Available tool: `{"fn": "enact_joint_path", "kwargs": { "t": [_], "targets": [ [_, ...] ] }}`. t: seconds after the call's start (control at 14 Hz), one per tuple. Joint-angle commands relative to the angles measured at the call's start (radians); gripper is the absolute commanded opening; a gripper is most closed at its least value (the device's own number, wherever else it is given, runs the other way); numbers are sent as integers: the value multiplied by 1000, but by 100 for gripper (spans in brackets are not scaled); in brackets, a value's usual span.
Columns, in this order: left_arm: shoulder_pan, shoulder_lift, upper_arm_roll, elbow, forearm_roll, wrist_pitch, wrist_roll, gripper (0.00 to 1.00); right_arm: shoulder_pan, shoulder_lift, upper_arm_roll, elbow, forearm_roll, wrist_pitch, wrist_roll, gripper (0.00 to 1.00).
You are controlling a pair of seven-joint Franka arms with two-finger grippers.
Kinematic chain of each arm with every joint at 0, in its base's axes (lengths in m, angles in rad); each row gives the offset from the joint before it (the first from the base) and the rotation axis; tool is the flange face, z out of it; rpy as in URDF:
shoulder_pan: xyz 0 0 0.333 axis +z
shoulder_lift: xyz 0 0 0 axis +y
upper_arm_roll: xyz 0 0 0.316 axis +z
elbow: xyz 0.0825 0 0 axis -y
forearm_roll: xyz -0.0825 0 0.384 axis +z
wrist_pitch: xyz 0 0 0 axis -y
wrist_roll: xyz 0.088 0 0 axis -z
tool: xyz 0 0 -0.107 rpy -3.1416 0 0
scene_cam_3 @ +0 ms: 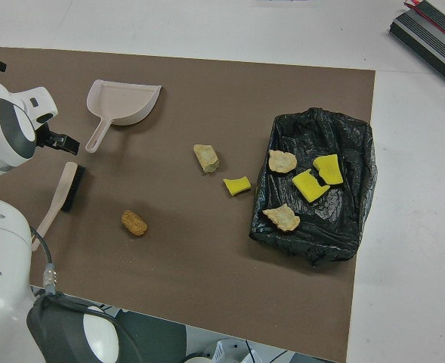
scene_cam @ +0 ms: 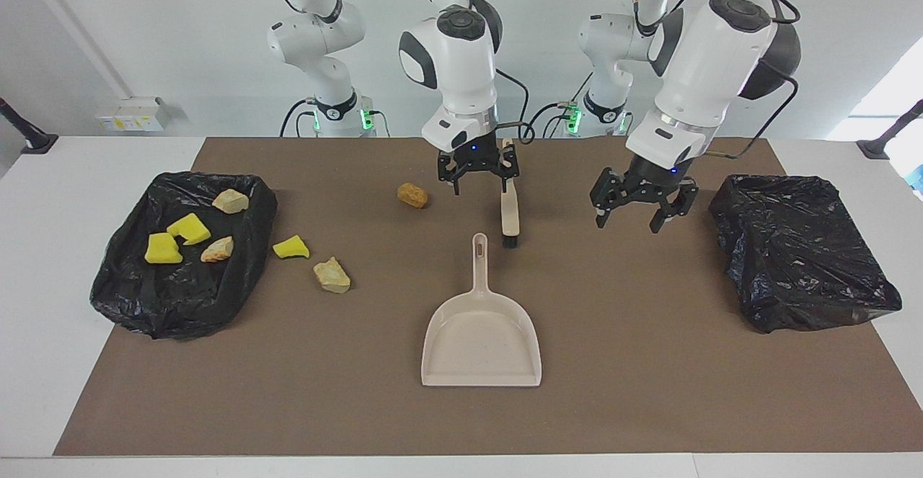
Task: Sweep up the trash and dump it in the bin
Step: 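Reach the left gripper toward the dustpan handle while the right gripper withdraws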
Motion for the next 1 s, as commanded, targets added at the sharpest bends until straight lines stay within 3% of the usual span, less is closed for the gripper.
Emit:
{"fn": "enact_joint_path", "kwargs": {
  "t": [0.0, 0.14, 0.36, 0.5, 0.93],
  "targets": [
    [-79, 124, 10, 100, 18, -9, -60, 100, 56, -70, -1, -146, -25, 78, 101, 100],
    [-139, 186, 11, 100, 31, 50, -96, 100, 108, -53, 0, -157, -96, 86, 209, 100],
    [-195, 232, 8, 89, 36, 83, -158, 100, 182, 7, -1, -159, -150, 104, 335, 100],
    [-220, 243, 8, 42, 36, 182, -206, 100, 207, 59, 0, -159, -180, 166, 407, 100],
    [-257, 305, 8, 9, 36, 232, -208, 100, 233, 73, 2, -196, -177, 168, 397, 96]
  ]
}}
